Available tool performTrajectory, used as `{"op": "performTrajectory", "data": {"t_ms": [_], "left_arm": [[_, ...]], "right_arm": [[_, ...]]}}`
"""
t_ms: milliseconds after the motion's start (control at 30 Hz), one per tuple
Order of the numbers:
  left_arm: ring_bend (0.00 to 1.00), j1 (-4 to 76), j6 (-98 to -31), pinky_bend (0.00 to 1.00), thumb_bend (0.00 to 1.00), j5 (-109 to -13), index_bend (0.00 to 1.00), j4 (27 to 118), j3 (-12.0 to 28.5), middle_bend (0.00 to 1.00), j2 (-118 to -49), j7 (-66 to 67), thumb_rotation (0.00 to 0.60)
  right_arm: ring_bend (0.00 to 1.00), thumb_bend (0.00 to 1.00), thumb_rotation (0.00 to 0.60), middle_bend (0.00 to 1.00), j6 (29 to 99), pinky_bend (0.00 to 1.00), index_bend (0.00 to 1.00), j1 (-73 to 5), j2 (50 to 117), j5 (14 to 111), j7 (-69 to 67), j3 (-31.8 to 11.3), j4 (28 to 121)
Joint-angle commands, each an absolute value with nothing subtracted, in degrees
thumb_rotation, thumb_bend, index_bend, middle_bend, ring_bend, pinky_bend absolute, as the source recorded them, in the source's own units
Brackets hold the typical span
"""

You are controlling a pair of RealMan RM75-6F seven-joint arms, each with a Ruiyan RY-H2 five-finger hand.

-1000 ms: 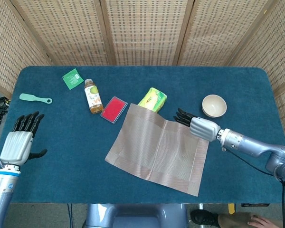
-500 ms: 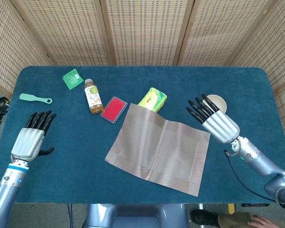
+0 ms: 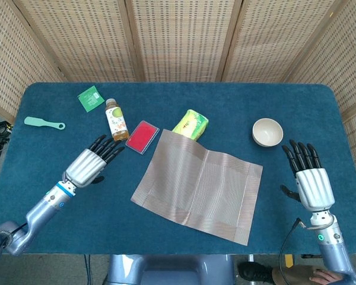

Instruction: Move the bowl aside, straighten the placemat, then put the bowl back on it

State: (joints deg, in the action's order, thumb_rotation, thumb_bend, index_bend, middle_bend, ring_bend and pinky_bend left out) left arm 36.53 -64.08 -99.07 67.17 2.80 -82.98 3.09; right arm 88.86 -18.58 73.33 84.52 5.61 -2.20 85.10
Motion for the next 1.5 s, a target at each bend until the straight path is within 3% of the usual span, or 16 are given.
{"op": "performTrajectory", "data": {"t_ms": [33, 300, 567, 1500], "left_arm": [[0.00, 41.33, -63.80, 0.00, 0.00, -104.60, 0.00, 57.81, -0.57, 0.00, -89.54, -0.92, 0.600], [0.00, 44.37, -66.70, 0.00, 0.00, -109.31, 0.03, 45.04, -4.29, 0.00, -97.85, -4.98, 0.600], [0.00, 45.15, -69.20, 0.00, 0.00, -110.40, 0.08, 39.85, -6.95, 0.00, -102.26, -9.05, 0.600], [0.00, 45.44, -70.21, 0.00, 0.00, -108.67, 0.09, 35.48, -10.23, 0.00, -104.56, -10.30, 0.600]], "right_arm": [[0.00, 0.00, 0.600, 0.00, 89.91, 0.00, 0.01, -17.27, 74.90, 84.76, 6.69, -2.03, 84.21], [0.00, 0.00, 0.600, 0.00, 90.55, 0.00, 0.03, -15.95, 75.63, 85.77, 6.95, -2.79, 82.86], [0.00, 0.00, 0.600, 0.00, 89.79, 0.00, 0.05, -15.37, 75.36, 85.89, 5.68, -3.91, 82.66], [0.00, 0.00, 0.600, 0.00, 88.86, 0.00, 0.06, -14.04, 74.80, 87.63, 5.28, -5.42, 83.72]]}}
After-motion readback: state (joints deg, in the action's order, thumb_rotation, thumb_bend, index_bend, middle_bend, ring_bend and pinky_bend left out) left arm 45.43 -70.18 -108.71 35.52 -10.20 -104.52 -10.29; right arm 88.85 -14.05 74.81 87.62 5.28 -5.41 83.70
